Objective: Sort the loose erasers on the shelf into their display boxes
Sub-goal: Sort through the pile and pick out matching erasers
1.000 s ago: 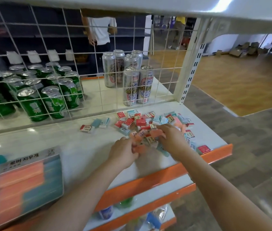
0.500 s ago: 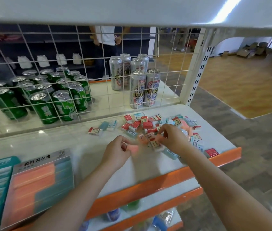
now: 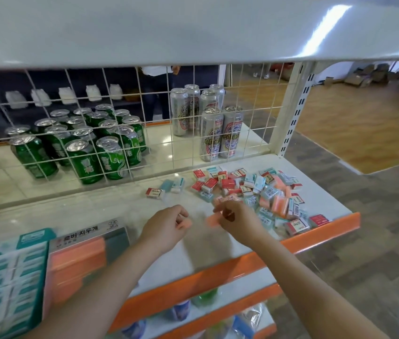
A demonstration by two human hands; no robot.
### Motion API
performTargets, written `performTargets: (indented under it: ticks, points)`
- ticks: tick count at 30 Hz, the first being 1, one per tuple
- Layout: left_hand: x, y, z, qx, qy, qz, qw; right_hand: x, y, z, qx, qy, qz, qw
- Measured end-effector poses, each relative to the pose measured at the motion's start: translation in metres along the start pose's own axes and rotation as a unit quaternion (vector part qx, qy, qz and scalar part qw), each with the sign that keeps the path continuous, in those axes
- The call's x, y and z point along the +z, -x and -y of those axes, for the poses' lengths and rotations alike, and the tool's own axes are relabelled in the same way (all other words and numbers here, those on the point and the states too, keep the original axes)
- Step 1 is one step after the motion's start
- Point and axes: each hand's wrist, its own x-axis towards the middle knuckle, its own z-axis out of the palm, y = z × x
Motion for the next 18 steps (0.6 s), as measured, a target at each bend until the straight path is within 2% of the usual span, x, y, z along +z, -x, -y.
performTargets:
  ticks: [4, 10, 14, 18]
  points:
    - [0.008, 0.004, 0.008, -0.012, -0.032, 0.02, 0.999, 0.004, 0.01, -0.009, 0.021, 0.03, -0.016, 0.999]
    - [0.012, 0.012, 0.017, -0.002, -0.066, -0.009, 0.998, 0.008, 0.019, -0.016, 0.049, 0.068, -0.024, 0.996]
    - [0.007, 0.018, 0.019, -0.024, 0.047, -0.053, 0.997, 0.008, 0.022, -0.008, 0.052, 0.001, -0.052, 0.997]
    - [-0.004, 0.025, 0.016, -0.06, 0.21, -0.081, 0.973, 0.002, 0.023, 0.004, 0.037, -0.08, -0.06, 0.994]
